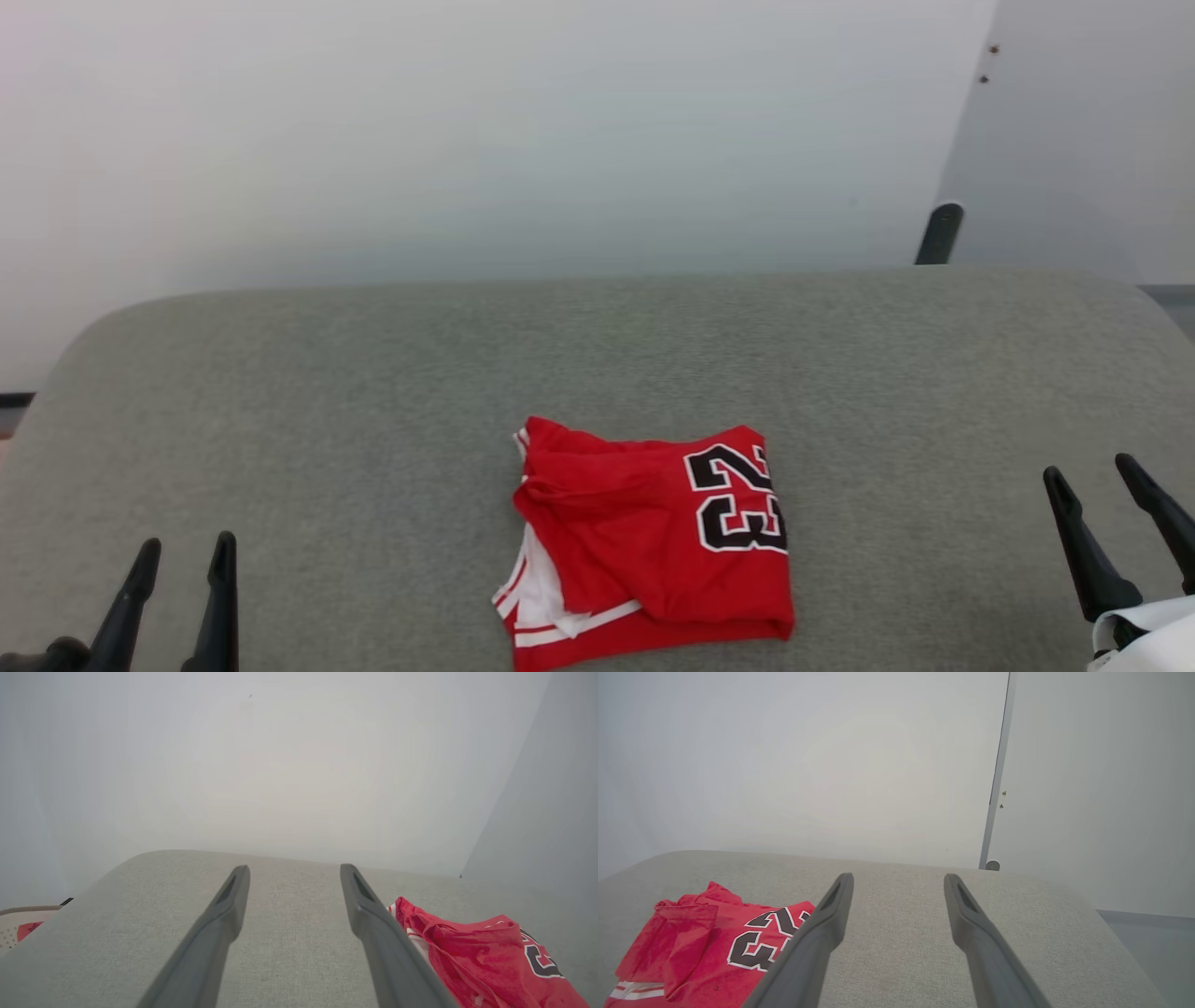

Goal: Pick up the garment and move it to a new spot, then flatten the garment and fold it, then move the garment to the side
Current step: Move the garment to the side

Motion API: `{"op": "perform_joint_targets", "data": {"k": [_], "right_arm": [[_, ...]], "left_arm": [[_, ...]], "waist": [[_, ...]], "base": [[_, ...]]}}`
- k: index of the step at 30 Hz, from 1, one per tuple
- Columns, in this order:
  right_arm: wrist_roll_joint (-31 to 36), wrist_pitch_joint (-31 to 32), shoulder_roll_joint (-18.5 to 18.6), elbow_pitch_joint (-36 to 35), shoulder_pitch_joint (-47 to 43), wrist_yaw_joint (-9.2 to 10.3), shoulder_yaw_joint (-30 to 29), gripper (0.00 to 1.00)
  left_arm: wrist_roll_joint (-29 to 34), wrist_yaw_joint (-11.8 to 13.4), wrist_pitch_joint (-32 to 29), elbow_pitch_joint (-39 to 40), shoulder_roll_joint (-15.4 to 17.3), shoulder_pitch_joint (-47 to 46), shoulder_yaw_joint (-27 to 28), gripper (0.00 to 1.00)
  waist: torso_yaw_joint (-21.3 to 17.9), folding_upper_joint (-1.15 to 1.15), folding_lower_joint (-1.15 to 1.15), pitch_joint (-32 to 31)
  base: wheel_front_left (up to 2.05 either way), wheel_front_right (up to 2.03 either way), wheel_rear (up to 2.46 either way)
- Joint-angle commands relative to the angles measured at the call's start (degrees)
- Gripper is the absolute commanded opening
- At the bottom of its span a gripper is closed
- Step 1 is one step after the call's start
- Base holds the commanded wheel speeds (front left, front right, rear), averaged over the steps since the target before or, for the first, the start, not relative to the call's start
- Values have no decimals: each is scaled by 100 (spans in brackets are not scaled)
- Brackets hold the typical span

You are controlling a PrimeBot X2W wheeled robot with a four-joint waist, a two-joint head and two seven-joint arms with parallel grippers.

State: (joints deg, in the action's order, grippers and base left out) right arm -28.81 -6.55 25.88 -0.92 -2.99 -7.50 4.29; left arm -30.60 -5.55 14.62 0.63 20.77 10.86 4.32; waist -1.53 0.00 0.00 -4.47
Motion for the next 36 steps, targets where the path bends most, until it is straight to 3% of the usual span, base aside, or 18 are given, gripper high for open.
{"op": "perform_joint_targets", "data": {"k": [1,9,18,29,36], "right_arm": [[-46,50,-27,7,2,2,18,100],[-246,512,-81,249,138,2,66,100],[-542,1582,-69,662,465,2,318,100],[-739,3262,-205,1455,1205,2,307,100],[-757,3984,-393,1718,1506,2,286,100]], "left_arm": [[53,-8,-24,-5,47,35,-15,100],[123,36,-234,29,153,-14,-167,100],[110,42,-375,-18,120,-138,-383,100],[113,-14,-251,-192,-138,-519,-740,100],[90,-51,-164,-379,-249,-735,-889,100]], "waist": [[152,0,0,16],[906,0,0,98],[1758,0,0,393],[2185,0,0,988],[2263,0,0,1207]], "base": [[0,0,0],[0,0,0],[0,0,0],[0,0,0],[0,0,0]]}}
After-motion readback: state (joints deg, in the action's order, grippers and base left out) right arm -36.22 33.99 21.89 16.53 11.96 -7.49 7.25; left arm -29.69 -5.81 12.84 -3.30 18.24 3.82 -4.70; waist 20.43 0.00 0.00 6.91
